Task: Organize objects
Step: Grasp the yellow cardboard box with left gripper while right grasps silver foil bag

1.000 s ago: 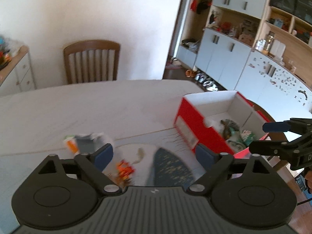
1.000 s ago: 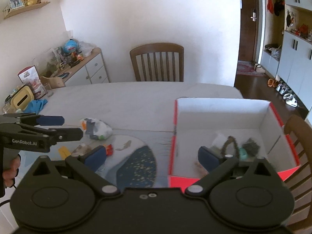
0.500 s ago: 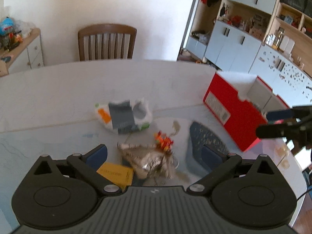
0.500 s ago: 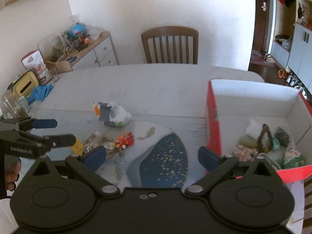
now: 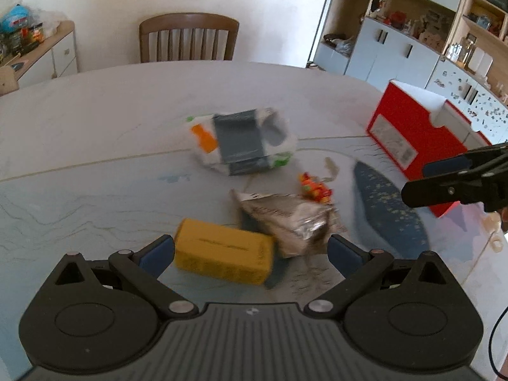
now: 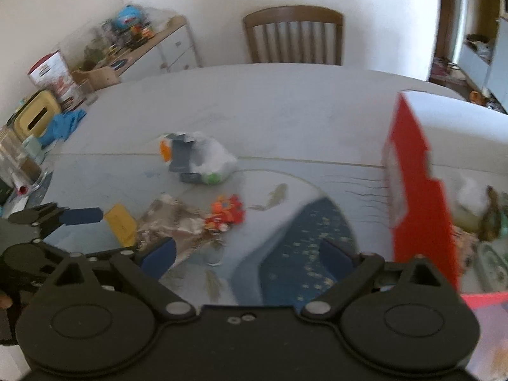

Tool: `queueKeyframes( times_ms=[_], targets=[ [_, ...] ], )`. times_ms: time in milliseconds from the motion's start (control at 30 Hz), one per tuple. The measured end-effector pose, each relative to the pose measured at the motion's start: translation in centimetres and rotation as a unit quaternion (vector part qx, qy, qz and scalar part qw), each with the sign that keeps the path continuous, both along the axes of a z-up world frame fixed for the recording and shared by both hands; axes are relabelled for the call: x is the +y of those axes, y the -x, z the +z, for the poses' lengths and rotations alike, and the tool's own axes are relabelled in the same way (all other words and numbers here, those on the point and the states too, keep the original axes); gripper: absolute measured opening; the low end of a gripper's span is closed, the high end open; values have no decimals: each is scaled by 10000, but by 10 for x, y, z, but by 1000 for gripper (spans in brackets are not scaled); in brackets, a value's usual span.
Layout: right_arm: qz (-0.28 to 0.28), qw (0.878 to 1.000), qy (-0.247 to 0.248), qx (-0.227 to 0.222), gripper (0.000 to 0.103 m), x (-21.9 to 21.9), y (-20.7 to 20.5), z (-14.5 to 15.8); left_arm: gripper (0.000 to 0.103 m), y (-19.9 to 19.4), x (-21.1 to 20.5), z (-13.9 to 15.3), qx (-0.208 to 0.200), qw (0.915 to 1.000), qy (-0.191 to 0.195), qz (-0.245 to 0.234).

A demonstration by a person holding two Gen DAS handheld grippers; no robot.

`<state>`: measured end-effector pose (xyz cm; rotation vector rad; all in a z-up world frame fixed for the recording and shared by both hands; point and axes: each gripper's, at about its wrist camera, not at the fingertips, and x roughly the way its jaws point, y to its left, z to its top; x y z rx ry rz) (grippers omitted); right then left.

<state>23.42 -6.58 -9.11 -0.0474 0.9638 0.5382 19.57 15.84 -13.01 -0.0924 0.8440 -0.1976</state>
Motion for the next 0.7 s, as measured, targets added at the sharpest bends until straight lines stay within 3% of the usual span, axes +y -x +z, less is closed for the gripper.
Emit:
queueKeyframes(
  times_ms=[233,333,500,700],
  targets=[
    [519,9986,65,117,92,46,-4,-13,103,0,7,-18,-51,9996,-255,-125],
    [665,9975,135,207,84,61,-6,-19,103,-1,6,-23,-118,9992,-349,-169],
    [854,9957,301,177,81,78,-6,-27,102,-2,4,-28,-204,9985,-478,-191],
    [1051,9932,474,130,72,93,-9,-34,94,-2,1,-31,-295,9976,-587,-223]
  ],
)
